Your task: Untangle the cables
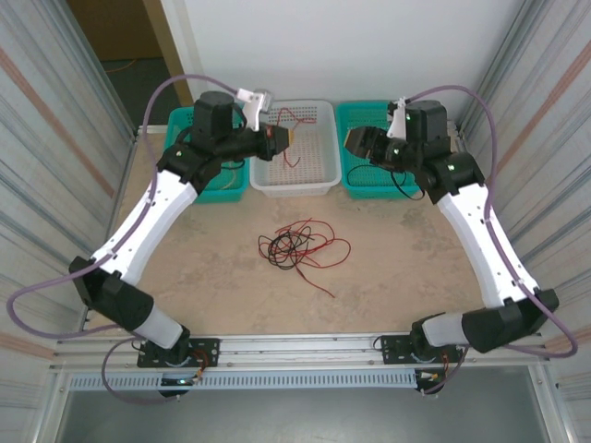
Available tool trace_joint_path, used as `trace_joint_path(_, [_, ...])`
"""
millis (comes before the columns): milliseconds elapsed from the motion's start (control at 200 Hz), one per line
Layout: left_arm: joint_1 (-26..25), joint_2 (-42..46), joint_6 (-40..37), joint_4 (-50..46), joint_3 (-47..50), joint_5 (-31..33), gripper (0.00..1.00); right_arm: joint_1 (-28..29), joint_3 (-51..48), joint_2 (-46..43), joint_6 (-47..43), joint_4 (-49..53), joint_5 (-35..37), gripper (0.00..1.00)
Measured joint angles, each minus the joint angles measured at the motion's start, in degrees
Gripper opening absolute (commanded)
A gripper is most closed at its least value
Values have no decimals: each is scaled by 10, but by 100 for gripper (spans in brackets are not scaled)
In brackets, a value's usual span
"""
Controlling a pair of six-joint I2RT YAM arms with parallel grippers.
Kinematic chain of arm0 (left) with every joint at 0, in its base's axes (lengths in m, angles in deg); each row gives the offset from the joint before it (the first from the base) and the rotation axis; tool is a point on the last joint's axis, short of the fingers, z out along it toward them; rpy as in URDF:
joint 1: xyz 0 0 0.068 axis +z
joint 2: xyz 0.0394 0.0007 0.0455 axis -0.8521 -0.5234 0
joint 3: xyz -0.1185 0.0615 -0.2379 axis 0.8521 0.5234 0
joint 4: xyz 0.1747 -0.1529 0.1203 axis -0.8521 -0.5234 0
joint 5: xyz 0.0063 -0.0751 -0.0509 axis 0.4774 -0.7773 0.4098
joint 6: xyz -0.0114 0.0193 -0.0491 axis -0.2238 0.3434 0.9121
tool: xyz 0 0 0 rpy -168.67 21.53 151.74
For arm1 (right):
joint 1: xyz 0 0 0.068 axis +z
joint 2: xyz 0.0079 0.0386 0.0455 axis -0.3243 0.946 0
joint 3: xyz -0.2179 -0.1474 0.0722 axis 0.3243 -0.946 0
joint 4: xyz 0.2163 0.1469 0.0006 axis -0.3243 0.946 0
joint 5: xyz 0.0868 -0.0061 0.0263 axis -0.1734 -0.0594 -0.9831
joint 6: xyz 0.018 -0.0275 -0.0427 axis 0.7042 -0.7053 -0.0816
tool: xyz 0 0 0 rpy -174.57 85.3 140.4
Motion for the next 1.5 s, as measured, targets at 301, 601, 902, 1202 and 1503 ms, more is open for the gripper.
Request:
trace_joint_path(301, [43, -165, 2, -23, -127, 61, 57, 0, -120, -95, -13, 62, 14, 62])
trace_joint_path(601, [67, -207, 51, -24, -16, 81, 63, 28, -137, -87, -14, 76, 26, 62])
trace_joint_path(902, [44, -46, 37, -47, 50, 114, 62, 100, -153, -21, -14, 70, 54, 61])
trace_joint_path(1202, [22, 126, 69, -55, 258, 103, 57, 166, -194, 89, 14, 41, 61, 54])
trace_joint_path(1503, [45, 165, 139, -84, 438, 78, 49, 227, -161, 229, 64, -3, 44, 45])
